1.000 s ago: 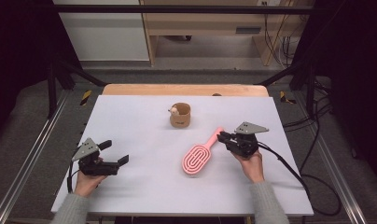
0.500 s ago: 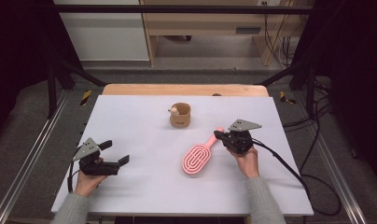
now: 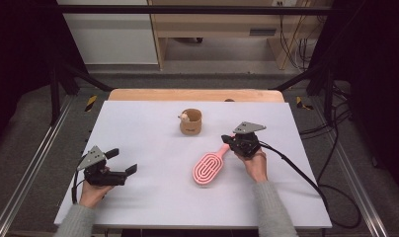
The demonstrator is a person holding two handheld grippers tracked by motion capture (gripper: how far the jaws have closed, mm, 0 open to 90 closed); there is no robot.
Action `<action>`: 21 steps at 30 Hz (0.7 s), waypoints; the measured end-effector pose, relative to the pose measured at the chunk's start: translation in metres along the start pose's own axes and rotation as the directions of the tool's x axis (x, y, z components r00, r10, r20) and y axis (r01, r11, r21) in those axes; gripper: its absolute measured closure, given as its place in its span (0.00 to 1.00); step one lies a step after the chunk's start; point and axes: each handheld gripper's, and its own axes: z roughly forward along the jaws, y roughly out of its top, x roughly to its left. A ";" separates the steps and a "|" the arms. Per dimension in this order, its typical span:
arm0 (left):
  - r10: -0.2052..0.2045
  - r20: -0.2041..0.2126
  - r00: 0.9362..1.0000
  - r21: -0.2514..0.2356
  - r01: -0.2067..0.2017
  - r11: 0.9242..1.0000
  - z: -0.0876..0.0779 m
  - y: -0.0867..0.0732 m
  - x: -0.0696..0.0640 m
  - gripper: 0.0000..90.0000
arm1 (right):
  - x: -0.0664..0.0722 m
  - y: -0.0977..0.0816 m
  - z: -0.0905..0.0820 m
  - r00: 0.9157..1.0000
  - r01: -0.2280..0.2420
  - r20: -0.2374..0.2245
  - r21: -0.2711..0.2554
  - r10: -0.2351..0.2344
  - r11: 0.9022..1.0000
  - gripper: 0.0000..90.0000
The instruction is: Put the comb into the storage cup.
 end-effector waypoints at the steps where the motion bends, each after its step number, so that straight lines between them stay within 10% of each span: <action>1: 0.000 0.001 1.000 0.001 0.000 1.000 0.000 0.000 0.000 0.01 | -0.001 0.000 0.001 1.000 -0.004 0.000 0.001 0.004 1.000 1.00; 21: 0.002 0.000 1.000 0.004 -0.002 1.000 0.000 0.000 0.000 0.01 | -0.017 -0.003 0.028 0.999 -0.020 0.041 0.096 0.016 0.995 1.00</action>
